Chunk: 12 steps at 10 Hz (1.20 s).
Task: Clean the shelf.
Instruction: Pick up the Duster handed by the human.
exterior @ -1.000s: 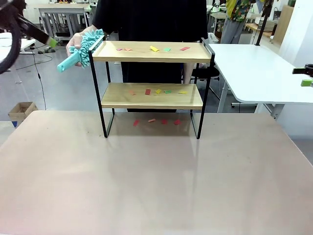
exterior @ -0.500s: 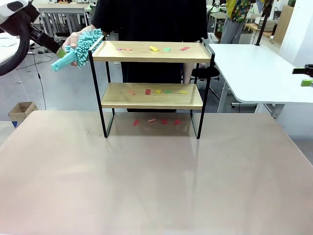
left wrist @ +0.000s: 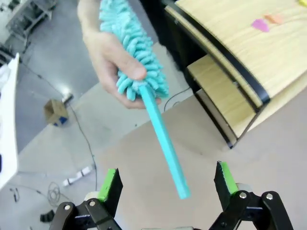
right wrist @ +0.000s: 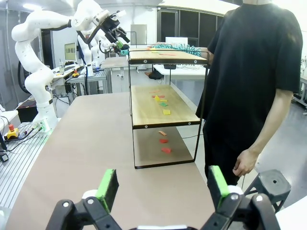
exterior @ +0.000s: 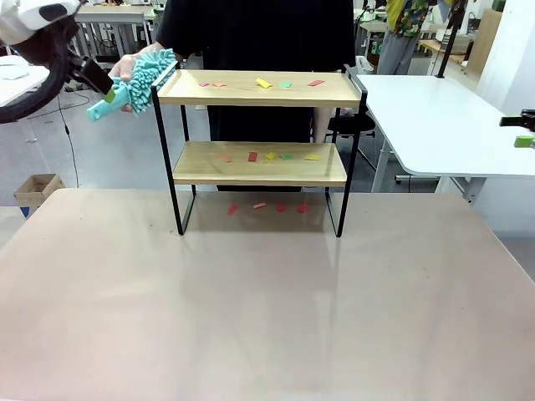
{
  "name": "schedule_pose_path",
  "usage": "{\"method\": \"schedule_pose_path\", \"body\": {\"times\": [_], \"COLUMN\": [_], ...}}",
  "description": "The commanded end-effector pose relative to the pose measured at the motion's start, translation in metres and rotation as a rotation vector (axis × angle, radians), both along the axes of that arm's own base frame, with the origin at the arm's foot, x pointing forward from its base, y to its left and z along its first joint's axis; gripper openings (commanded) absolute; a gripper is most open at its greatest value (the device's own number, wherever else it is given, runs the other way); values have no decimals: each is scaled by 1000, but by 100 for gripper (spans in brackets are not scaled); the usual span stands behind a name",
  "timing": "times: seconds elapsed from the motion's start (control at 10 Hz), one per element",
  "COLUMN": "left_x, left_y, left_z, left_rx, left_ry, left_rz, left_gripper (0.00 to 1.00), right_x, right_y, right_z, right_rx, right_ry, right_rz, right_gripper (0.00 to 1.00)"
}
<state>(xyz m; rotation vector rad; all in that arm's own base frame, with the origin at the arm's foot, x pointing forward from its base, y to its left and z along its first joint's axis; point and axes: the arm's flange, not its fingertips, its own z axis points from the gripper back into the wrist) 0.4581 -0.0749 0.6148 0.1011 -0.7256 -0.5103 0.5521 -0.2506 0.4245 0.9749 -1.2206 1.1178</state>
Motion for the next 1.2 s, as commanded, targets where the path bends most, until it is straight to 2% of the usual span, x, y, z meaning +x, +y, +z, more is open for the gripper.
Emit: {"method": "schedule_pose_path", "body": {"times": [0.0,0.5,0.6,0.7,0.8,0.9,1.0,1.1], "left_x": [13,31,33,35,34,34,35,35], "left_y": [-6,-10,-10,-10,-10,-10,-10,-10], "left_z": [-7,-25,-24,-25,-26,-26,-25,-25], "left_rx": [2,-29,-36,-29,-32,-34,-33,-37], "left_ry": [44,80,110,115,117,121,121,127], "left_rz": [44,49,52,68,77,84,94,101], "left_gripper": [100,100,41,40,0,39,0,0], "right_x": [1,1,1,1,1,1,1,1], "right_y": [2,2,2,2,2,2,2,2], "right_z": [3,3,3,3,3,3,3,3], "right_rx": [0,0,0,0,0,0,0,0], "right_ry": [-7,-7,-7,-7,-7,-7,-7,-7], "right_rz": [2,2,2,2,2,2,2,2], "right_gripper": [100,100,100,100,100,100,100,100]}}
